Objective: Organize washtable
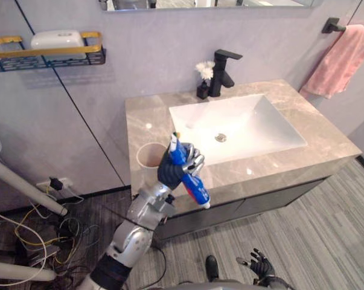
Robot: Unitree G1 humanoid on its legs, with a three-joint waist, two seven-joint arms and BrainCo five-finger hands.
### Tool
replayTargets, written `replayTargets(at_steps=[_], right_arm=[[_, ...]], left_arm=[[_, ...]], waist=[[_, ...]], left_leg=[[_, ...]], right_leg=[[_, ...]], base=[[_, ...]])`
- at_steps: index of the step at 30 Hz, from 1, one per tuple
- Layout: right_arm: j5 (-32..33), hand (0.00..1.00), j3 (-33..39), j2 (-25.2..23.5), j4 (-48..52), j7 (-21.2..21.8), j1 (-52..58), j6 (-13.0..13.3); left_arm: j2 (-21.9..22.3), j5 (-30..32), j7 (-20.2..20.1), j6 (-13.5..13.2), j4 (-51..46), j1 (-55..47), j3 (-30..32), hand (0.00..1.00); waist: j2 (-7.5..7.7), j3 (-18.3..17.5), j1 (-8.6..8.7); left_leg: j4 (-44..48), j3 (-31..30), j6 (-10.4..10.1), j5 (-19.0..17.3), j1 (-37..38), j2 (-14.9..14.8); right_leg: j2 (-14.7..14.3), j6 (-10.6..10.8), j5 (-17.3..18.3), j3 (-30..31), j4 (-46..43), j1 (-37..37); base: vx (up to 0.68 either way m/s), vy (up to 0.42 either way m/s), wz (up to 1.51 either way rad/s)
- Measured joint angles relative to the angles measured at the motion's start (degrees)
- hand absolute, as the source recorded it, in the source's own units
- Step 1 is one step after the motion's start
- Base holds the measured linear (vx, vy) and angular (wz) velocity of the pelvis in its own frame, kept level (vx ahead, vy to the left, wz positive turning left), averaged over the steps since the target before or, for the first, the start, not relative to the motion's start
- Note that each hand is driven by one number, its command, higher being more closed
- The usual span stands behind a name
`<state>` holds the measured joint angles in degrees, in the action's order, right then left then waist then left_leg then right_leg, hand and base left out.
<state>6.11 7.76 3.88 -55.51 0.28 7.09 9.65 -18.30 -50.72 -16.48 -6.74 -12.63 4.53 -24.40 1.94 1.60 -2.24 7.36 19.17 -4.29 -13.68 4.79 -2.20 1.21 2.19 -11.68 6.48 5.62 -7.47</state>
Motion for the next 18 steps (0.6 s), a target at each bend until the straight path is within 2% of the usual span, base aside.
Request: replayTargets(at_steps=[2,7,11,18], right_arm=[[0.0,0.0,-2.0,1.3,0.0,0.0,-0.5,0.0],[-0.2,0.0,-2.2,1.5,-1.5,0.1,-1.5,0.0],[-0.2,0.0,-2.4,1.6,-1.7,0.1,-1.6,0.1],[-0.3,0.0,-3.6,2.3,-1.6,0.0,-1.6,0.1]], left_arm=[[-2.8,-1.1,-1.1,0.7,0.0,-0.9,-0.3,1.0],[-5.0,-2.5,-1.6,0.6,-0.1,-1.3,-0.1,1.0],[-4.4,-2.6,-2.2,-0.3,-0.4,-1.3,0.4,1.0],[0.4,-2.6,-2.0,-2.7,-0.5,-1.5,5.0,1.0]], waist=[[-0.01,0.0,0.29],[-0.03,0.0,0.28],[-0.03,0.0,0.32],[-0.28,0.5,0.26]], left_leg=[[0.0,0.0,0.0,0.0,0.1,0.0],[-0.1,0.0,0.0,0.0,0.1,0.1],[-0.3,0.0,0.0,0.0,0.2,0.1],[-0.6,-0.2,0.0,0.0,0.9,0.1]], right_leg=[[0.0,0.0,0.0,0.1,0.0,0.0],[0.0,0.0,0.0,0.1,0.0,0.0],[0.0,-0.2,0.2,0.1,0.0,0.1],[-0.1,0.2,1.1,-0.1,-1.5,0.1]], base=[[0.0,0.0,0.0],[0.0,0.0,0.0],[0.0,0.0,0.0],[0.0,-0.001,0.01]])
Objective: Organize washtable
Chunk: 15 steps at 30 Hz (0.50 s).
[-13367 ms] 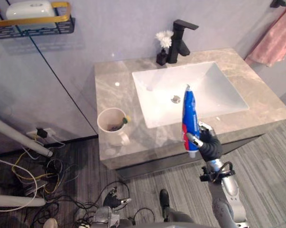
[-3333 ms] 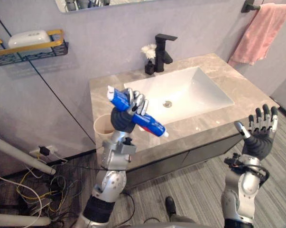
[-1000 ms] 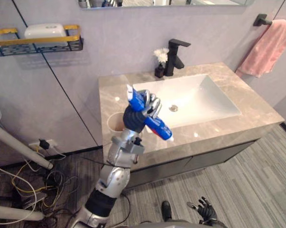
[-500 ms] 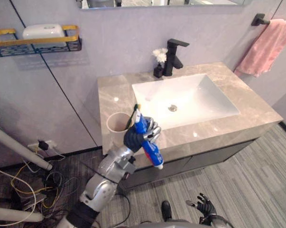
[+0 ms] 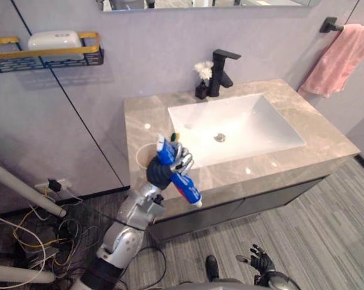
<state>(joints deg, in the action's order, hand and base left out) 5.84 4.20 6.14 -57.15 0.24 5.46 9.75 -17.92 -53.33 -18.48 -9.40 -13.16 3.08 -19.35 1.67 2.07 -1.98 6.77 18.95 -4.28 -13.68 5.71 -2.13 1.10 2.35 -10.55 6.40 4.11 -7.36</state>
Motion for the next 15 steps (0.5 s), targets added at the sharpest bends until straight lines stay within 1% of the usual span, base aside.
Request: replayTargets(at_steps=[4,7,10,15], right_arm=[[-1.0,0.0,0.0,-0.1,0.2,0.0,0.0,0.1],[-1.9,0.0,0.4,-0.1,0.2,0.0,0.1,0.1],[-1.9,0.0,0.4,-0.1,0.2,0.0,0.0,0.1],[-2.0,0.0,0.4,-0.1,0.2,0.0,0.0,0.1]], left_arm=[[2.0,0.0,0.0,-0.1,-1.0,-1.1,1.9,1.0],[3.1,0.0,0.1,-0.9,-1.0,-2.0,2.8,1.0],[4.1,0.0,0.2,-1.1,-1.8,-2.0,4.1,1.0],[5.0,0.0,0.3,-1.2,-2.7,-2.0,4.2,1.0]], waist=[[0.02,0.0,-0.07],[0.01,0.0,-0.18],[-0.06,0.1,-0.26],[-0.23,0.2,-0.27]], left_leg=[[-0.3,0.0,0.2,0.1,0.3,0.2],[-0.5,0.0,0.2,0.1,0.3,0.2],[-0.5,-0.1,0.2,0.2,0.3,0.2],[-0.6,-0.1,0.3,0.2,0.3,0.2]], right_leg=[[0.1,0.1,0.2,0.0,-0.4,0.0],[0.1,0.2,0.3,-0.1,-0.4,-0.1],[0.1,0.2,0.3,-0.1,-0.4,-0.1],[0.1,0.2,0.3,-0.1,-0.4,-0.1]], base=[[0.0,0.0,0.0],[0.0,0.0,0.0],[0.0,0.0,0.0],[0.0,0.0,0.0]])
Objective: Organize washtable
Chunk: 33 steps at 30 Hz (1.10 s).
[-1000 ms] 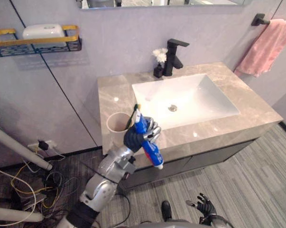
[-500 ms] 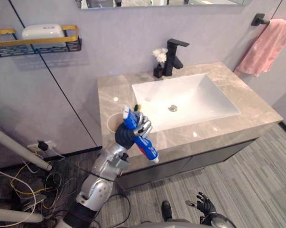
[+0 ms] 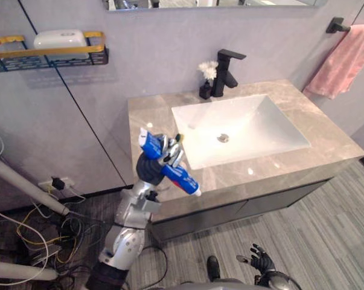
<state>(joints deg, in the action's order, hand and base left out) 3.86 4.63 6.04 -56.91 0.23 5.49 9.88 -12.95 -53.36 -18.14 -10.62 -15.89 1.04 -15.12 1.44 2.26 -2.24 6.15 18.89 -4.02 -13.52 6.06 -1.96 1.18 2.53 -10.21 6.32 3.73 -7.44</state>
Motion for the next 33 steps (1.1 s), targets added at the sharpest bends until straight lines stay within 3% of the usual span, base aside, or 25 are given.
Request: replayTargets(at_steps=[23,33], right_arm=[[-0.1,0.0,-0.2,0.0,1.9,0.0,0.0,0.0],[-0.1,0.0,-0.9,0.0,1.8,0.0,0.6,0.0]], left_arm=[[-0.5,-2.9,0.1,0.1,0.0,0.0,0.1,1.0],[1.7,-3.4,0.9,-1.0,-0.6,-4.0,6.3,1.0]], waist=[[-0.39,0.3,-0.15],[-0.38,0.9,-0.28]], left_leg=[[0.0,0.7,0.0,0.0,0.6,0.1],[0.7,0.3,0.2,-0.2,0.4,0.0]], right_leg=[[-0.2,0.0,0.0,1.0,-0.5,0.0],[0.0,-0.4,0.6,0.9,-1.7,-0.1]], base=[[0.0,0.0,-0.01],[-0.03,-0.021,0.01]])
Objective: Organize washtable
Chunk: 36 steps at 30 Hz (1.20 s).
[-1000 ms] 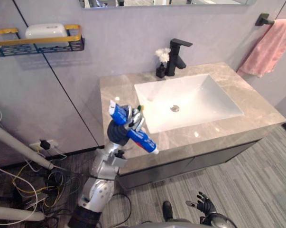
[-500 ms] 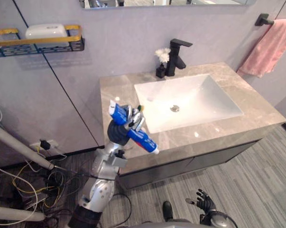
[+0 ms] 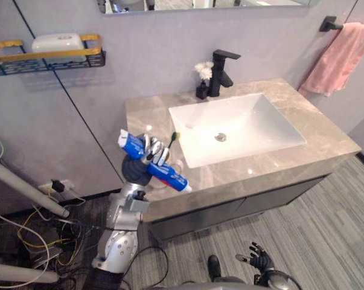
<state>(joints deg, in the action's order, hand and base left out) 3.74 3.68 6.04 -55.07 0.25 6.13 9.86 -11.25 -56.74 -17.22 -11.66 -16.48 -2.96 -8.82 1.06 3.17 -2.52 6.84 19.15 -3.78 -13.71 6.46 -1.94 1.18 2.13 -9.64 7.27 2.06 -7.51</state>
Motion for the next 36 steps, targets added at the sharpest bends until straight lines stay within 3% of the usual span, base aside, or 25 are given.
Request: replayTargets(at_steps=[7,17,36], right_arm=[[-1.8,0.0,0.0,0.0,0.0,0.0,0.0,0.0],[-3.7,0.0,0.0,0.0,0.0,0.1,0.4,0.0],[-8.9,0.0,-4.9,0.2,0.2,1.2,0.6,0.0]], left_arm=[[2.0,0.1,1.3,-0.3,-1.2,-1.4,3.6,1.0],[4.5,1.0,2.5,-3.4,-3.8,-1.9,9.2,1.0],[5.4,2.3,3.1,-4.9,-6.2,-2.0,11.2,1.0]], waist=[[0.02,0.0,-0.1],[-0.04,0.0,-0.09],[-0.32,-0.2,-0.11]], left_leg=[[0.2,-1.3,0.0,0.0,-0.6,-0.1],[0.2,-1.5,0.0,0.1,-0.4,0.0],[0.2,-1.7,0.2,0.3,-0.3,0.0]], right_leg=[[0.2,0.2,0.1,-1.2,0.0,0.0],[0.3,0.5,0.4,-1.5,0.0,0.2],[0.6,0.5,0.4,-2.3,0.0,0.4]], base=[[0.0,-0.026,0.1],[0.01,-0.004,0.01],[0.0,-0.008,0.01]])
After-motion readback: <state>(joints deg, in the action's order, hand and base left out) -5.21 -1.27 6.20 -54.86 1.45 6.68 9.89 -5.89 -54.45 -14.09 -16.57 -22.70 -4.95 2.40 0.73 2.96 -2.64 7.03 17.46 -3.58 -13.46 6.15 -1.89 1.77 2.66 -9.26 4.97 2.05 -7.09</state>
